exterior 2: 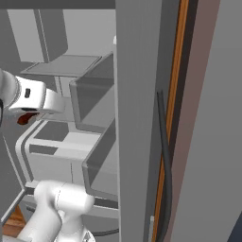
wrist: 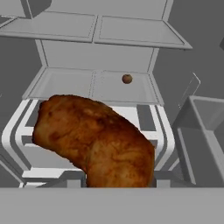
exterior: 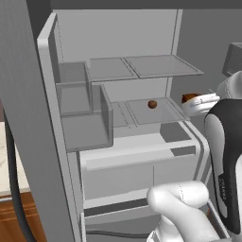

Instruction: Open the fridge, remove the apple, lemon wedge, and chicken drumstick, and place them on any counter.

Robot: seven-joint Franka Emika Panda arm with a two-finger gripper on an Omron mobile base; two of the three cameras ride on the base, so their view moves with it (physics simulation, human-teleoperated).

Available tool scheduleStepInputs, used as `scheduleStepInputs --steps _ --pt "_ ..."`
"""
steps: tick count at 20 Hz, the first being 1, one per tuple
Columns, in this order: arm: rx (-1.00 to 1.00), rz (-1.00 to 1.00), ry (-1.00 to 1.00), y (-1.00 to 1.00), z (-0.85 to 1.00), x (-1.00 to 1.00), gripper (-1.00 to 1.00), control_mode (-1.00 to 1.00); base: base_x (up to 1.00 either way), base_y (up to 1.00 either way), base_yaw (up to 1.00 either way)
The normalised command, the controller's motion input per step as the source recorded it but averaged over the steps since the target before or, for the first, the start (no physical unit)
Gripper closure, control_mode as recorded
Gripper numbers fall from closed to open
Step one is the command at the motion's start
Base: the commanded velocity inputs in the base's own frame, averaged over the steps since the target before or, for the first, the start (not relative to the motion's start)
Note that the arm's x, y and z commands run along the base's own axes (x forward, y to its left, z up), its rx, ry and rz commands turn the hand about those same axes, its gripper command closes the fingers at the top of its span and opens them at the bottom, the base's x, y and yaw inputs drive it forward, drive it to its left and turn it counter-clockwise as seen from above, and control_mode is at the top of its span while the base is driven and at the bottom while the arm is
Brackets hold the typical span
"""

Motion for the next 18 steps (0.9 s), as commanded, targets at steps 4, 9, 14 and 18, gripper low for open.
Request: scheduleStepInputs --steps 4,9,14,18 --pt "0.0 0.0 0.0 0.0 0.0 0.0 1.0 -1.0 0.0 0.0 0.0" --pt "0.0 0.0 0.0 0.0 0.0 -0.03 1.0 1.0 -0.05 0.0 0.0" --pt "0.0 0.0 0.0 0.0 0.0 0.0 1.0 1.0 -0.76 0.07 0.0" --pt "0.0 0.0 0.0 0.0 0.0 0.0 1.0 1.0 -0.98 0.2 0.0"
